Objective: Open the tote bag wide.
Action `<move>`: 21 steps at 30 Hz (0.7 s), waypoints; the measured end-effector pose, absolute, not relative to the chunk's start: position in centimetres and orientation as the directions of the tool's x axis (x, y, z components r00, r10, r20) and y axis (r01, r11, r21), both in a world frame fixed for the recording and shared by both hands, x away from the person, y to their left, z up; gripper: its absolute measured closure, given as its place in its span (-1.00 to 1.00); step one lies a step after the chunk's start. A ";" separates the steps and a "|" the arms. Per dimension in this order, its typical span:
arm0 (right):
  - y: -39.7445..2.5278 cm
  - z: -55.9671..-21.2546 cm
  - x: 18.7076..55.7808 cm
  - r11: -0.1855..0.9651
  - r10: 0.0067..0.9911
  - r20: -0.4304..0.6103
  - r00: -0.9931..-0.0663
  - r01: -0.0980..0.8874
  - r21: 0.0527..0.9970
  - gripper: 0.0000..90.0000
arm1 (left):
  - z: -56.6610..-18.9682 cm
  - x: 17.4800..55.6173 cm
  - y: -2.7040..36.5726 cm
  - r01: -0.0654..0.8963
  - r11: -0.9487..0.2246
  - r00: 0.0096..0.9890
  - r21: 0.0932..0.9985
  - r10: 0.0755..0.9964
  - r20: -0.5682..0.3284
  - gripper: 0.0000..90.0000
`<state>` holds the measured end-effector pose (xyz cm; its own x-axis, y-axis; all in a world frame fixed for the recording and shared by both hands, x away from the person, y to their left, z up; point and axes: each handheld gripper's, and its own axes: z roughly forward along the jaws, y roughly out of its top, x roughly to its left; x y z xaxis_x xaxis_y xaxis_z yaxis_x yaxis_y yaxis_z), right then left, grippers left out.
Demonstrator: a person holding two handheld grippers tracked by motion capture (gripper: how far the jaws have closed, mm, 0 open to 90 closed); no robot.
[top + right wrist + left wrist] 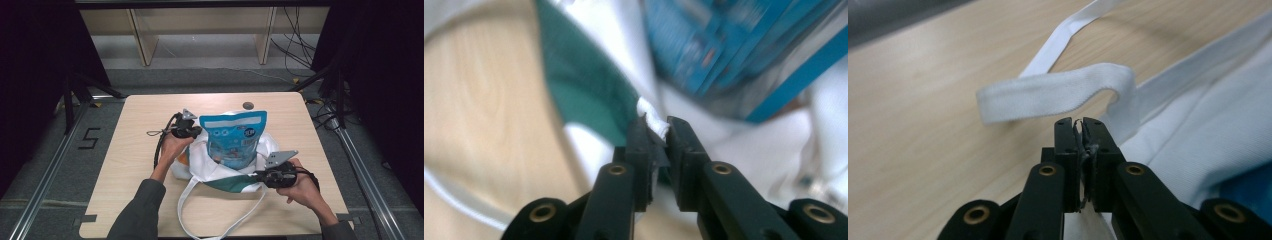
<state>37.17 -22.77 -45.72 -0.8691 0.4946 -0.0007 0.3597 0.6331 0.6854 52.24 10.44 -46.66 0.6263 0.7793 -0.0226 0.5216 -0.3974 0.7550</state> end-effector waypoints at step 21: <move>-26.1 -41.3 37.5 0.398 0.648 0.038 -0.760 0.381 0.834 0.25 | -43.8 47.9 14.2 0.511 -0.147 0.554 0.847 0.810 -0.194 0.24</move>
<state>37.50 -26.08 -41.34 -0.7605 0.6483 0.0380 0.3812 0.3983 0.8343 47.90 14.24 -43.82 0.5538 0.8097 -0.1942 0.5114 -0.1466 0.8468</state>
